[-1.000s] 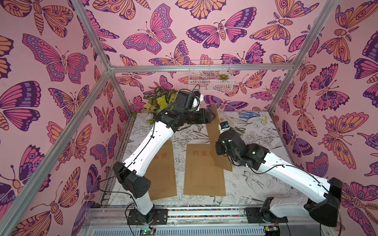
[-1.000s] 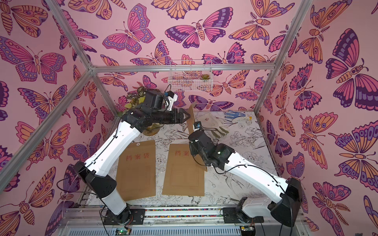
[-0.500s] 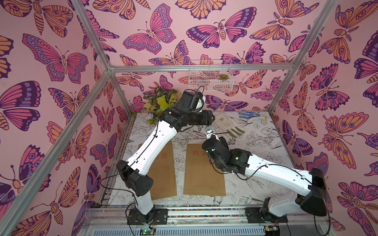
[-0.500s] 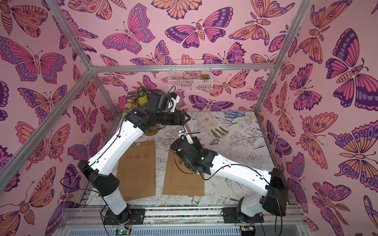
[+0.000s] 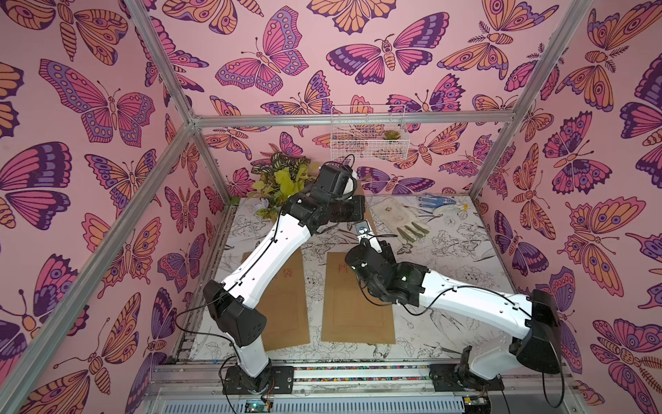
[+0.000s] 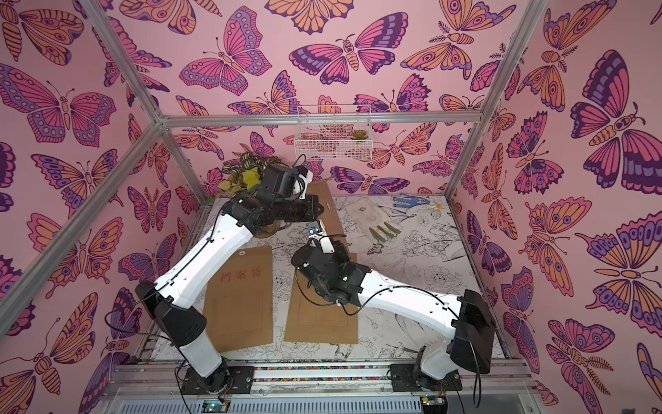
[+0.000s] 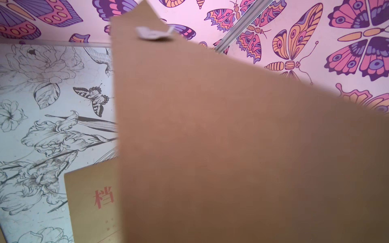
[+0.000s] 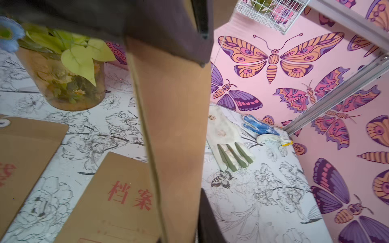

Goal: Close the mouth of the file bag
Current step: Pick up the file bag from the file bag.

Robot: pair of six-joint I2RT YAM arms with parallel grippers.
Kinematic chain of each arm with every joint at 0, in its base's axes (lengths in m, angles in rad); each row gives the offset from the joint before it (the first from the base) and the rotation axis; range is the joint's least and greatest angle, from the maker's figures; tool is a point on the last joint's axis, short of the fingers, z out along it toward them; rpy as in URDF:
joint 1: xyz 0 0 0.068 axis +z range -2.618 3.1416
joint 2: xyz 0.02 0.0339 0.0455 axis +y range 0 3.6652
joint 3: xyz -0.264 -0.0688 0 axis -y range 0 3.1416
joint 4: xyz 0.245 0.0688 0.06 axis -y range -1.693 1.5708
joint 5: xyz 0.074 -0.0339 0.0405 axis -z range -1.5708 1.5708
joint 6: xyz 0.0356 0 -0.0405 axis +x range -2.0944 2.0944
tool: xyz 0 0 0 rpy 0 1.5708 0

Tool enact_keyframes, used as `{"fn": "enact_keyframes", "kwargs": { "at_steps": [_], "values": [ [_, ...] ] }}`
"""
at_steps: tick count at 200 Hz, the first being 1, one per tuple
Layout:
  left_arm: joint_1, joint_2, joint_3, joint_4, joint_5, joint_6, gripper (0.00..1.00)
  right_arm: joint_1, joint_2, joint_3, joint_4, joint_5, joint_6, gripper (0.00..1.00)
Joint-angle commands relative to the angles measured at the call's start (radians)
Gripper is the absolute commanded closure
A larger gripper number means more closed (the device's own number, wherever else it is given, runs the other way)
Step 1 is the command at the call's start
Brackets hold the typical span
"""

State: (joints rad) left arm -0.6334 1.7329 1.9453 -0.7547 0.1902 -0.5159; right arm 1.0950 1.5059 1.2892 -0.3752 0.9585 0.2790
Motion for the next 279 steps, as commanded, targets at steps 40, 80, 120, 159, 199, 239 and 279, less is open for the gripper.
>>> {"fn": "enact_keyframes", "kwargs": {
  "at_steps": [40,80,120,159,199,239,279],
  "values": [
    [0.077,-0.13,-0.184,0.207,0.131,0.124,1.0,-0.185,-0.191,-0.107,0.003,-0.727,0.114,0.33],
    [0.206,-0.237,-0.359,0.394,0.384,0.241,1.0,-0.47,-0.37,-0.236,0.042,-1.322,0.182,0.22],
    [0.283,-0.263,-0.382,0.446,0.634,0.319,1.0,-0.847,-0.426,-0.345,0.277,-1.649,0.381,0.21],
    [0.302,-0.256,-0.343,0.443,0.644,0.282,1.0,-0.869,-0.375,-0.302,0.367,-1.714,0.399,0.2],
    [0.302,-0.262,-0.313,0.442,0.784,0.308,1.0,-0.869,-0.338,-0.243,0.285,-1.656,0.281,0.15],
    [0.316,-0.269,-0.281,0.343,0.908,0.455,1.0,-0.87,-0.351,-0.278,0.4,-1.609,0.145,0.12],
    [0.36,-0.288,-0.275,0.177,0.971,0.669,1.0,-0.887,-0.374,-0.242,0.349,-1.701,0.017,0.12]
  ]
}}
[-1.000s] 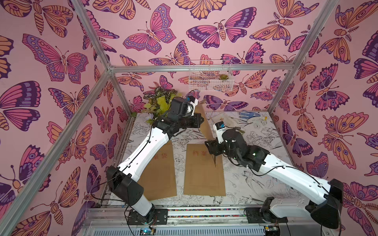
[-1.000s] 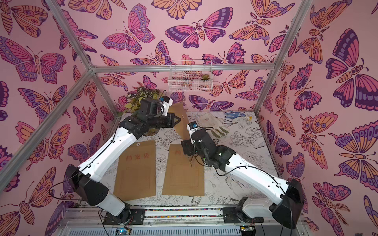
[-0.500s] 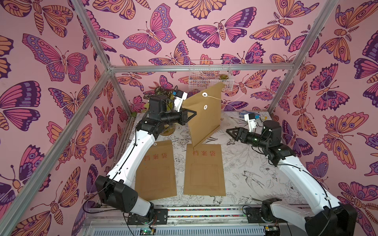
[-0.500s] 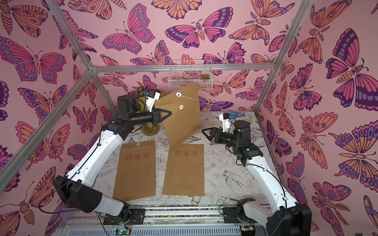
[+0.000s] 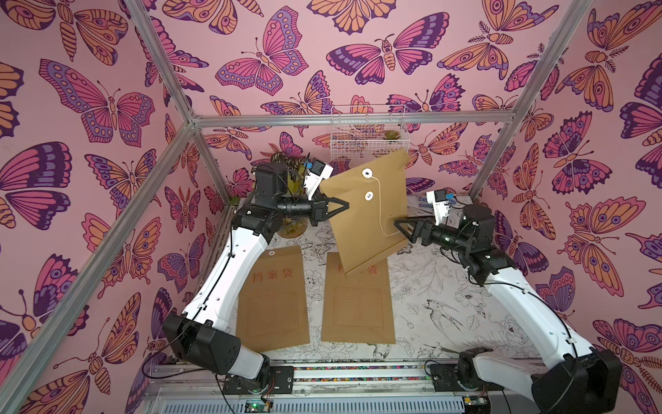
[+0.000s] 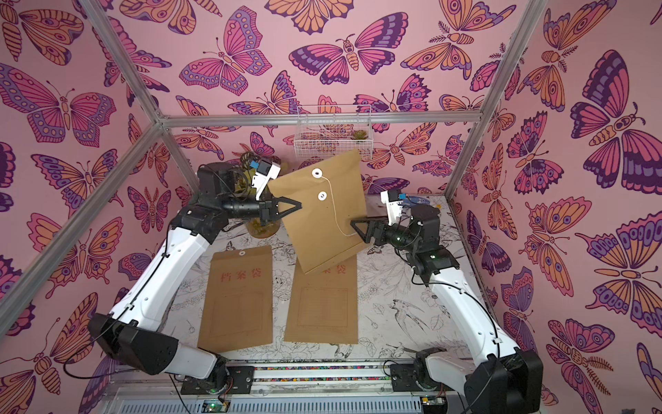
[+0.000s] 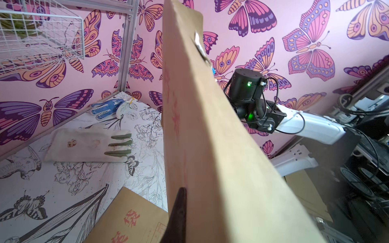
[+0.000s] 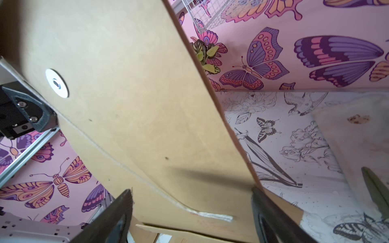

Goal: Close the mouth of the file bag
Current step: Pick up the file bag from the file bag.

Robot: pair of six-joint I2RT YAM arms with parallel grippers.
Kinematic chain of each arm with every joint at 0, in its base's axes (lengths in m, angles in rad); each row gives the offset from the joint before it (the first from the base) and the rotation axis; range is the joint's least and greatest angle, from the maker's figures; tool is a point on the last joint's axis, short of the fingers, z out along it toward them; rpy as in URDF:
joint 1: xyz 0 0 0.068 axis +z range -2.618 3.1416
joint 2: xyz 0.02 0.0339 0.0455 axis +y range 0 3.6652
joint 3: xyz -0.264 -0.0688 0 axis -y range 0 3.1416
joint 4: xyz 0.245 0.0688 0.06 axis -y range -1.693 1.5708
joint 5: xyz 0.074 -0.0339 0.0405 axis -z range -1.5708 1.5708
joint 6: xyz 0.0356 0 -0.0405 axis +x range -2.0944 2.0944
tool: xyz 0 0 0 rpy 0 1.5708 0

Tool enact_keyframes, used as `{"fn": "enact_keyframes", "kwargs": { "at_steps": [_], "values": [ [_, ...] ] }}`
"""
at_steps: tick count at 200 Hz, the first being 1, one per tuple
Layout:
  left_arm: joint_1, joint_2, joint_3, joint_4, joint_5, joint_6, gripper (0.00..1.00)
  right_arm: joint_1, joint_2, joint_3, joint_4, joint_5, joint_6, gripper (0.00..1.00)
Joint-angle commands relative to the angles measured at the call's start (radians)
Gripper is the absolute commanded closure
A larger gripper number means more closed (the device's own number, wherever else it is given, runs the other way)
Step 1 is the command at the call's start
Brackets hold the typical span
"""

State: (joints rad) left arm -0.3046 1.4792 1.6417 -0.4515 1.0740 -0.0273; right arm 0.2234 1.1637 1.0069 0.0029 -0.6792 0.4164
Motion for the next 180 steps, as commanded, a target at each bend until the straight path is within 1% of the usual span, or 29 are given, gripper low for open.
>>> {"fn": "enact_keyframes", "kwargs": {
  "at_steps": [1,17,34,60,83,106,123,144,166,180],
  "values": [
    [0.033,-0.034,0.029,-0.13,0.089,0.185,1.0,-0.017,-0.032,0.043,-0.034,-0.066,-0.123,0.12],
    [0.051,-0.04,0.026,-0.163,0.089,0.241,1.0,-0.04,-0.032,0.09,-0.133,-0.079,-0.165,0.12],
    [0.07,-0.035,0.034,-0.168,0.073,0.254,1.0,-0.068,-0.029,0.128,-0.203,-0.087,-0.169,0.11],
    [0.081,-0.02,0.059,-0.218,0.108,0.294,1.0,-0.086,-0.028,0.117,-0.184,-0.107,-0.139,0.1],
    [0.08,-0.018,0.05,-0.219,0.158,0.306,1.0,-0.071,0.044,0.145,-0.111,-0.197,-0.081,0.09],
    [0.079,-0.026,0.032,-0.218,0.19,0.329,1.0,-0.04,0.113,0.213,-0.125,-0.212,-0.113,0.08],
    [0.08,-0.03,0.023,-0.219,0.212,0.334,1.0,-0.037,0.149,0.256,-0.132,-0.238,-0.13,0.08],
    [0.079,-0.024,0.022,-0.222,0.218,0.331,1.0,-0.02,0.172,0.287,-0.126,-0.339,-0.137,0.11],
    [0.081,-0.015,0.029,-0.223,0.202,0.326,1.0,0.029,0.174,0.279,-0.137,-0.389,-0.173,0.15],
    [0.08,-0.01,0.036,-0.223,0.187,0.316,1.0,0.054,0.179,0.277,-0.162,-0.412,-0.202,0.2]
  ]
}}
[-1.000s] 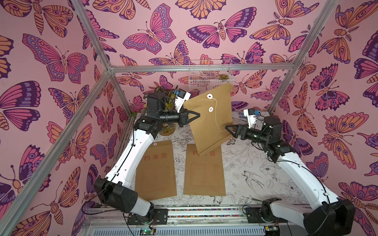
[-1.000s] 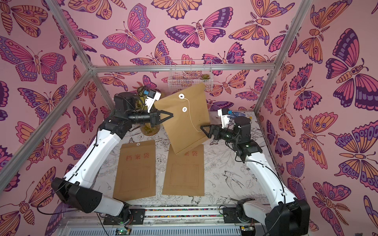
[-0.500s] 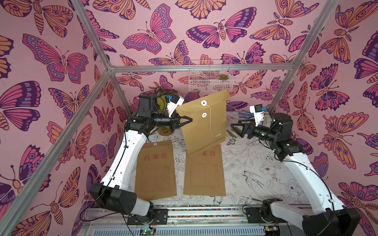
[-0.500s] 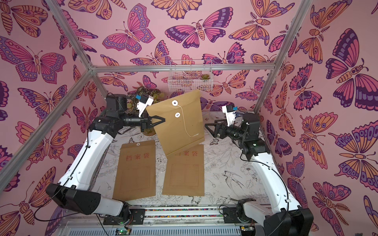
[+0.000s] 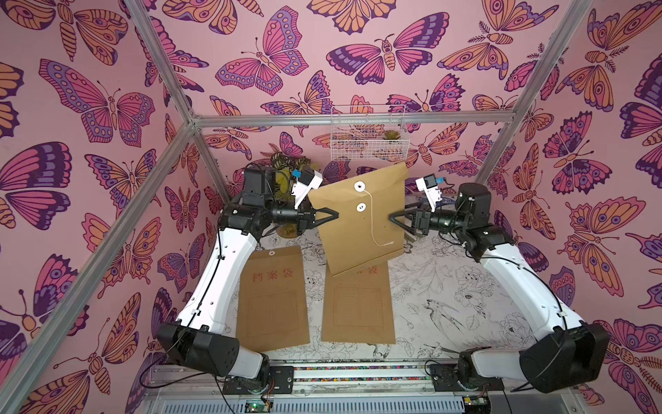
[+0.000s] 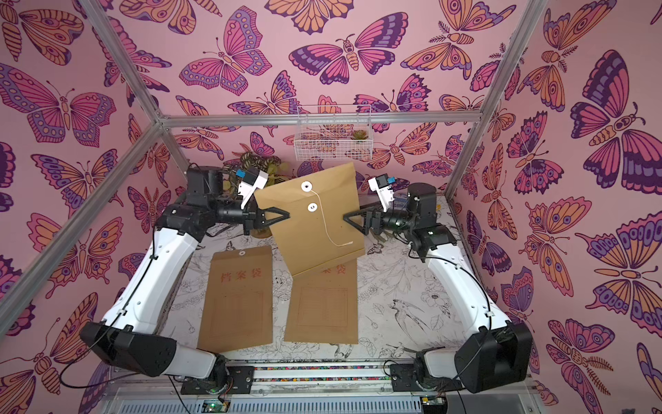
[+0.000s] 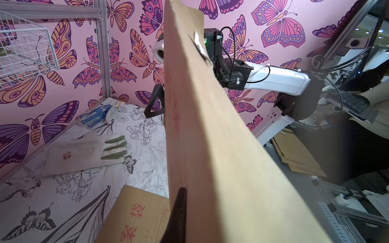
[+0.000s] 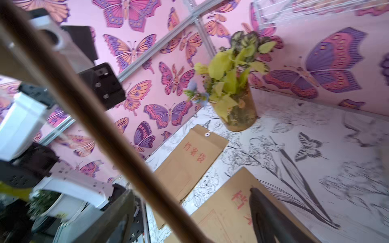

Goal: Close the mouth of the file bag
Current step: Pick up the file bag from the file bag.

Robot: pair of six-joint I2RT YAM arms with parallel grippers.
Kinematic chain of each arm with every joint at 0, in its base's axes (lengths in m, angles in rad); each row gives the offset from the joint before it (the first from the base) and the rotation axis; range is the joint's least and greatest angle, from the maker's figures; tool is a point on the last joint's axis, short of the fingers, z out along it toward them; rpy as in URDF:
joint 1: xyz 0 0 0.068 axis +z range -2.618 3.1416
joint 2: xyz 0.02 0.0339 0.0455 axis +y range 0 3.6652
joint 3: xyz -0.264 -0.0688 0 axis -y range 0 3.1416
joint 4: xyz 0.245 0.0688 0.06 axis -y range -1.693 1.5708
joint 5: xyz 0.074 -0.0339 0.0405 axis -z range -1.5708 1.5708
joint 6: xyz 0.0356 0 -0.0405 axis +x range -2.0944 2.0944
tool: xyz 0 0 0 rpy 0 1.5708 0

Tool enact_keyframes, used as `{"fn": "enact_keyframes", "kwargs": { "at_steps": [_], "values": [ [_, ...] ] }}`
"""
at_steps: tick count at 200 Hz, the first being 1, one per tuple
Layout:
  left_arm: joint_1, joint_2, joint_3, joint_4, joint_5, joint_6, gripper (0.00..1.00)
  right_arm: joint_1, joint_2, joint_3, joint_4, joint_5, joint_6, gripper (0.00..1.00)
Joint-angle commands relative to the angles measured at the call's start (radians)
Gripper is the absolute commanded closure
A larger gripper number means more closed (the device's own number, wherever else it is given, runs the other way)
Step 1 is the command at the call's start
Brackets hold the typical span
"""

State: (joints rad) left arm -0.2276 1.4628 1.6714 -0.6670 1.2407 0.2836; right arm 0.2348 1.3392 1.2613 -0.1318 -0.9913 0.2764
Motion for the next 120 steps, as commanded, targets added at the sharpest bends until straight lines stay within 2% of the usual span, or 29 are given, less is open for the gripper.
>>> {"fn": "enact_keyframes", "kwargs": {
  "at_steps": [1,25,55,72,97,105,120],
  "values": [
    [0.003,0.006,0.007,-0.007,0.019,0.005,1.0,0.044,0.004,0.022,-0.027,-0.102,-0.062,0.21],
    [0.005,0.008,0.016,-0.021,0.0,0.009,1.0,0.046,-0.004,-0.002,0.014,-0.139,-0.032,0.39],
    [0.014,0.012,0.026,-0.023,0.0,0.014,1.0,0.046,-0.024,-0.055,0.131,-0.166,0.056,0.68],
    [0.018,0.022,0.041,-0.023,-0.001,-0.002,1.0,0.046,-0.043,-0.096,0.202,-0.17,0.096,0.77],
    [0.021,0.034,0.061,-0.018,0.001,-0.023,1.0,0.046,-0.073,-0.127,0.242,-0.168,0.108,1.0],
    [0.022,0.037,0.063,-0.011,-0.001,-0.041,0.91,0.046,-0.084,-0.132,0.245,-0.161,0.107,1.0],
    [0.027,0.032,0.046,0.027,-0.008,-0.085,0.65,0.046,-0.102,-0.153,0.278,-0.145,0.126,1.0]
  ]
}}
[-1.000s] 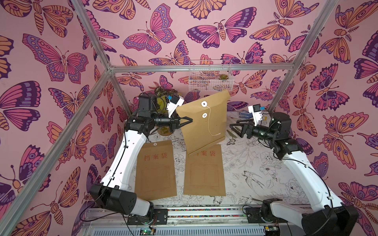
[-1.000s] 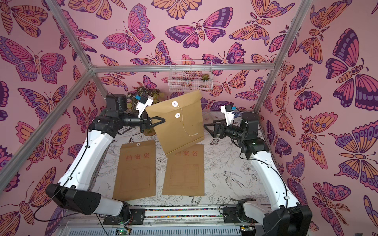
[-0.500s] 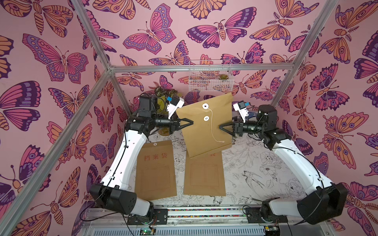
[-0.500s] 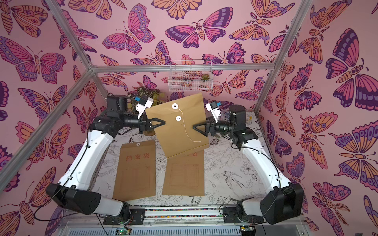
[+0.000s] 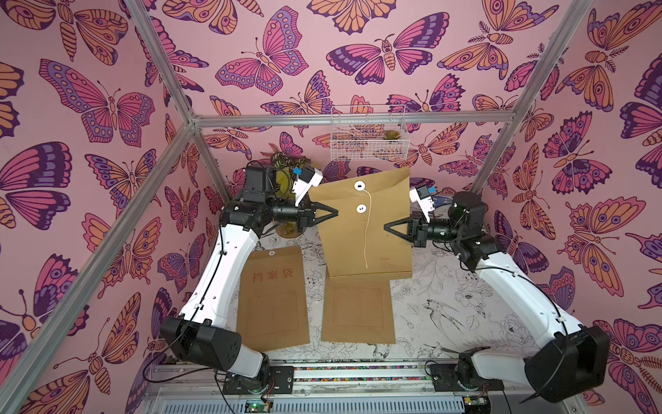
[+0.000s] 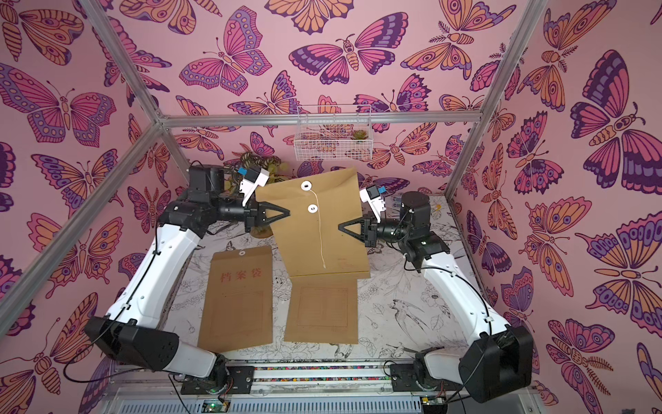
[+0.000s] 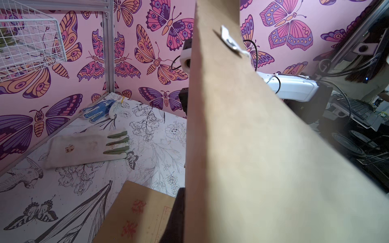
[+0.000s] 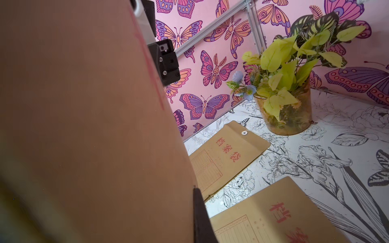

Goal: Close the mouth of the file bag
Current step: Pick up the file bag from the file bag.

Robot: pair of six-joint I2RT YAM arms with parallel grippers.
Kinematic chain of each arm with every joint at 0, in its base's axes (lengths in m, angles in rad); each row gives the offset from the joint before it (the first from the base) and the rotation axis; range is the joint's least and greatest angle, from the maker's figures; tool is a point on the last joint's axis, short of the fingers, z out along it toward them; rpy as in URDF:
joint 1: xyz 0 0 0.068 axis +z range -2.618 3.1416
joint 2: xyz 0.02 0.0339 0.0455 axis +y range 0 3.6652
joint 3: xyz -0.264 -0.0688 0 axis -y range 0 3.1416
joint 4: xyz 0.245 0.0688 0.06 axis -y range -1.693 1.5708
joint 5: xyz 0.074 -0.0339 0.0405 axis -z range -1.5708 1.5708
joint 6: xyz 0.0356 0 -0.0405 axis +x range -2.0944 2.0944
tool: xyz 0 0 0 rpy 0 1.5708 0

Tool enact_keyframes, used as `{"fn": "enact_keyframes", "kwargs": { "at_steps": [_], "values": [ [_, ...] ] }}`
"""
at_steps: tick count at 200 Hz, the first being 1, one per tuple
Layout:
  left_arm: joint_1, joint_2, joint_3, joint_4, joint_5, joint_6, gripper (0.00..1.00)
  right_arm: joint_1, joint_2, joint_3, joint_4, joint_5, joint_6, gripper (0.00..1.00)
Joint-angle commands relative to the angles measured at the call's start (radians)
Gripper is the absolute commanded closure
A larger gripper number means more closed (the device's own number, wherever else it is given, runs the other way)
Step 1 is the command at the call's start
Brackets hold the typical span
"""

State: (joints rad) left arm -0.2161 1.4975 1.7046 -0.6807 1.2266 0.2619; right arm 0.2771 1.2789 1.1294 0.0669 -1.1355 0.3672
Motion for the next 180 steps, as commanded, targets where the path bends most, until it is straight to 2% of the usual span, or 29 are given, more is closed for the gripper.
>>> {"fn": "enact_keyframes", "kwargs": {
  "at_steps": [1,12,34,59,70,87,118,180],
  "values": [
    [0.016,-0.003,0.01,0.046,0.007,-0.067,0.63,0.004,-0.043,-0.023,0.082,0.0,0.037,1.0],
    [0.023,-0.022,-0.038,0.107,0.009,-0.118,0.52,0.002,-0.056,-0.038,0.108,0.021,0.051,1.0],
    [0.049,-0.084,-0.208,0.39,0.015,-0.285,0.42,0.002,-0.073,-0.064,0.187,0.036,0.12,1.0],
    [0.089,-0.117,-0.393,0.837,0.023,-0.57,0.38,0.002,-0.074,-0.099,0.335,0.031,0.247,1.0],
    [0.087,-0.103,-0.43,0.953,0.024,-0.647,0.38,0.002,-0.072,-0.11,0.385,0.029,0.292,1.0],
    [0.07,-0.072,-0.44,0.988,0.021,-0.687,0.38,0.003,-0.067,-0.128,0.453,0.032,0.354,1.0],
    [0.02,-0.054,-0.465,1.028,0.027,-0.699,0.43,0.004,-0.054,-0.136,0.454,0.045,0.373,1.0],
    [-0.023,-0.001,-0.458,1.143,0.022,-0.824,0.6,0.005,-0.039,-0.155,0.438,0.053,0.377,1.0]
  ]
}}
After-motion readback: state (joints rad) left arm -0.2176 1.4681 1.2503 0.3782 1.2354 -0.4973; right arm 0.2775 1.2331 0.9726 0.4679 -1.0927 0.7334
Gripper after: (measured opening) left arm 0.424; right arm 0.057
